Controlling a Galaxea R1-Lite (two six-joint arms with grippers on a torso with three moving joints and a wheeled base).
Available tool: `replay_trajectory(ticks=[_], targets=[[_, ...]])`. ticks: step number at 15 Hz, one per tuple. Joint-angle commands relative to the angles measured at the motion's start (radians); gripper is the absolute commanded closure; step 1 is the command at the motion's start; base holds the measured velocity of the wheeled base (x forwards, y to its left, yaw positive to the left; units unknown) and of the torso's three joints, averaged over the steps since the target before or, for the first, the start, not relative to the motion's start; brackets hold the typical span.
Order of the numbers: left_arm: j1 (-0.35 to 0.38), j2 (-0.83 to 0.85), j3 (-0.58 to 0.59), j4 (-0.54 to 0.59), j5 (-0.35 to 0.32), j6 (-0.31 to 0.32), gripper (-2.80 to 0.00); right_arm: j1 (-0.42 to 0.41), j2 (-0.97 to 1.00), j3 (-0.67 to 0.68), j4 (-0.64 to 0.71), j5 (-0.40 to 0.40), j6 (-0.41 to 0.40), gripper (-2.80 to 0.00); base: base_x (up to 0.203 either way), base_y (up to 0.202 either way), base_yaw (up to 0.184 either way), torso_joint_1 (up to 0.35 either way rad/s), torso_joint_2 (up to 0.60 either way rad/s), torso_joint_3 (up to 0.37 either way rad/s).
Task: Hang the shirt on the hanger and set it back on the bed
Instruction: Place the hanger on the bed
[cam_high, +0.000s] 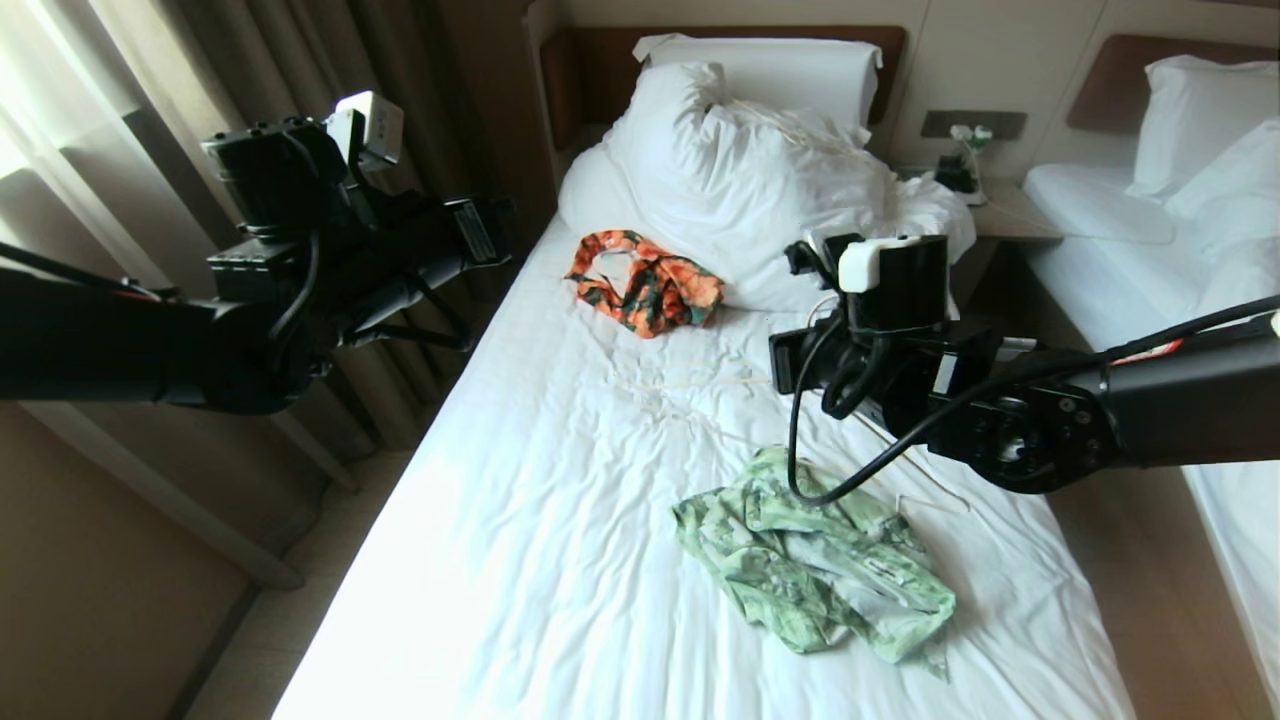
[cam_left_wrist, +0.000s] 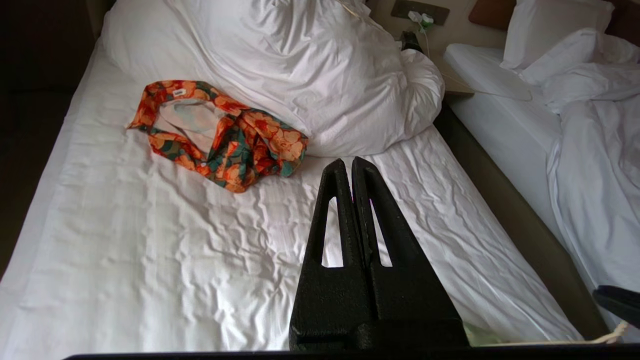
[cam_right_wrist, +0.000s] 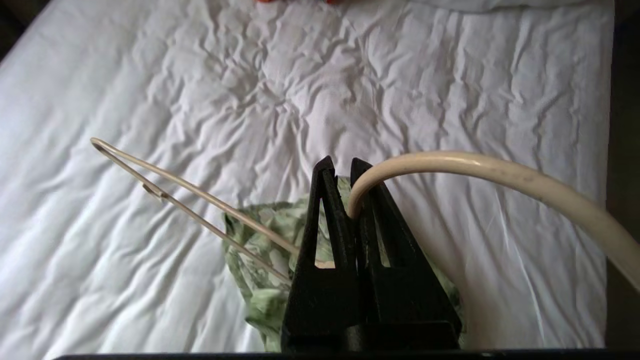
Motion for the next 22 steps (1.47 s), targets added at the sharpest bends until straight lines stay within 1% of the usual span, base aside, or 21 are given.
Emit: replay_trajectory(ticks=[1, 5, 8, 11, 14, 18, 19, 22], targets=[[-0.001, -0.003, 0.001, -0.004, 0.0, 0.001, 0.0, -0.026, 0.033, 0.01, 0.041, 0.01, -0.008, 0.0, 0.0, 0.0, 0.0, 0.0, 0.0, 0.0], [0.001, -0.01, 0.001, -0.004, 0.003, 0.002, 0.0, -0.088, 0.13, 0.029, 0.054, 0.028, -0.012, 0.0, 0.0, 0.0, 0.0, 0.0, 0.0, 0.0], [0.002, -0.013, 0.001, -0.004, 0.004, 0.002, 0.0, -0.098, 0.17, 0.083, 0.042, 0.054, -0.003, 0.0, 0.0, 0.0, 0.0, 0.0, 0.0, 0.0], [0.001, -0.015, 0.001, -0.005, 0.004, 0.002, 0.0, -0.108, 0.201, 0.138, 0.009, 0.06, 0.003, 0.0, 0.0, 0.0, 0.0, 0.0, 0.0, 0.0], [0.001, -0.015, 0.001, -0.005, 0.006, 0.002, 0.0, -0.116, 0.246, 0.171, -0.077, 0.063, -0.005, 0.0, 0.0, 0.0, 0.0, 0.0, 0.0, 0.0], [0.001, -0.015, 0.001, -0.007, 0.006, 0.002, 0.0, -0.121, 0.299, 0.175, -0.117, 0.059, -0.008, 0.0, 0.0, 0.0, 0.0, 0.0, 0.0, 0.0], [0.001, -0.015, 0.001, -0.007, 0.006, 0.001, 0.0, -0.125, 0.314, 0.174, -0.151, 0.058, -0.011, 0.0, 0.0, 0.0, 0.0, 0.0, 0.0, 0.0], [0.001, -0.013, 0.0, -0.008, 0.009, -0.001, 0.0, -0.146, 0.363, 0.173, -0.213, 0.056, -0.046, 0.0, 0.0, 0.0, 0.0, 0.0, 0.0, 0.0]])
